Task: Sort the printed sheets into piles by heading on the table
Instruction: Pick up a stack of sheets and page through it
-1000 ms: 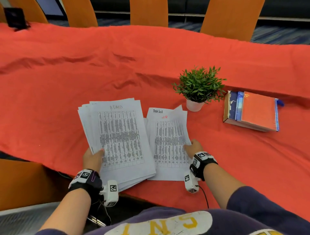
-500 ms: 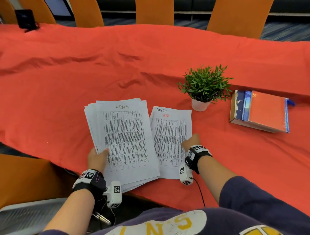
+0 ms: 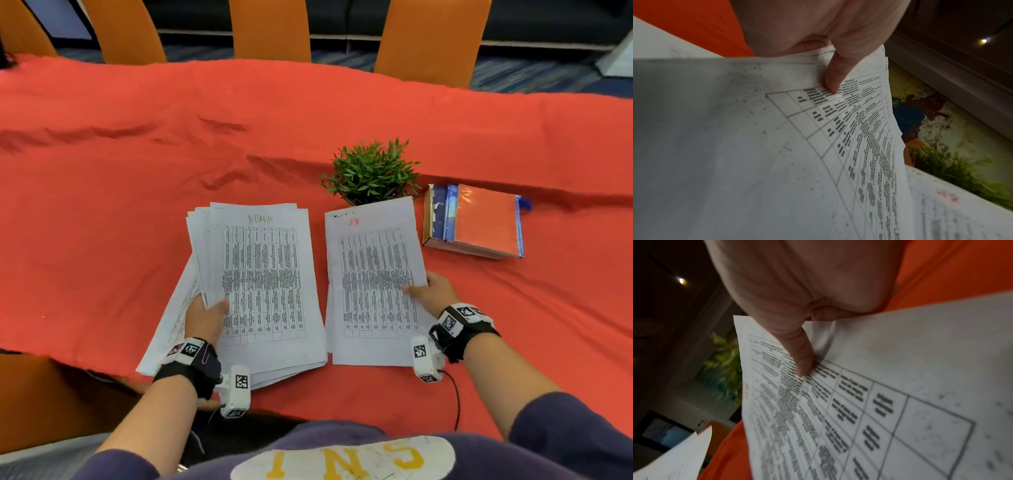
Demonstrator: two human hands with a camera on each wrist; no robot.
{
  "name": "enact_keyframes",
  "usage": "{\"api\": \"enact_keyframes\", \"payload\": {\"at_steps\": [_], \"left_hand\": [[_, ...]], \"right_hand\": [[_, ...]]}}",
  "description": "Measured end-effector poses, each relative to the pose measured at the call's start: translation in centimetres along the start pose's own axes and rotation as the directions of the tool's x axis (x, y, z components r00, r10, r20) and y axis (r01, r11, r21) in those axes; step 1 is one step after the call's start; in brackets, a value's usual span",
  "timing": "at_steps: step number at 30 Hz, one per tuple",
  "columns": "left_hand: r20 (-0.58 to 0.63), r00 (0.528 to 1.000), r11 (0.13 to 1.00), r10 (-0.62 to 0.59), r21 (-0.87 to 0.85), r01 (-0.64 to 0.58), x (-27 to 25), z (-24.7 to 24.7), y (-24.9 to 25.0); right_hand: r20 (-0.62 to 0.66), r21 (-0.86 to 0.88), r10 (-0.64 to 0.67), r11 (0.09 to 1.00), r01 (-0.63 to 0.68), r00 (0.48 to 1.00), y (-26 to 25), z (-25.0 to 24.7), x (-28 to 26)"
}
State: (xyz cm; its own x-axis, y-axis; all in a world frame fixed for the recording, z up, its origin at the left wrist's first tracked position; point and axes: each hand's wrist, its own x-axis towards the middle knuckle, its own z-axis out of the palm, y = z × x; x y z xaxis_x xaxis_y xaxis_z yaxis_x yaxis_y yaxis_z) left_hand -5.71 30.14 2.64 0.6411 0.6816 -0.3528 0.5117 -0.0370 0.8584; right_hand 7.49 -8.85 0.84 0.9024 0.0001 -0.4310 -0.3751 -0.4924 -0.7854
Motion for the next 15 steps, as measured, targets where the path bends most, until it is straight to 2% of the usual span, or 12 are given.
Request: {"api": "enact_keyframes", "payload": {"at_steps": [4,8,12,15], "left_hand": [[0.071,0.997,1.0,-0.001,0.03,-0.002,-1.3,3.1,1.5],[0.162,0.987,0.999,0.009,0.048,-0.017,-3.0,6.5,2.9],[0.262,0.965,0.996,0.026,0.071,-0.046,-5.4,10.5,4.0],[0.375,0.927,0.999,0.022,0.036,-0.039,-7.6,13.5,4.9]], "right_hand": [[-0.094,0.118,-0.034,0.992,0.045,0.995,1.1,-6.9,-1.5],[-0.122,0.317,-0.042,0.945,0.079,0.992,0.9,-11.4,-3.6],[-0.007,0.523,-0.02,0.852,0.021,1.0,1.0,-11.6,-5.2],[0.018,0.536,0.012,0.844,-0.02,1.0,1.8,-10.1,-5.3]]}}
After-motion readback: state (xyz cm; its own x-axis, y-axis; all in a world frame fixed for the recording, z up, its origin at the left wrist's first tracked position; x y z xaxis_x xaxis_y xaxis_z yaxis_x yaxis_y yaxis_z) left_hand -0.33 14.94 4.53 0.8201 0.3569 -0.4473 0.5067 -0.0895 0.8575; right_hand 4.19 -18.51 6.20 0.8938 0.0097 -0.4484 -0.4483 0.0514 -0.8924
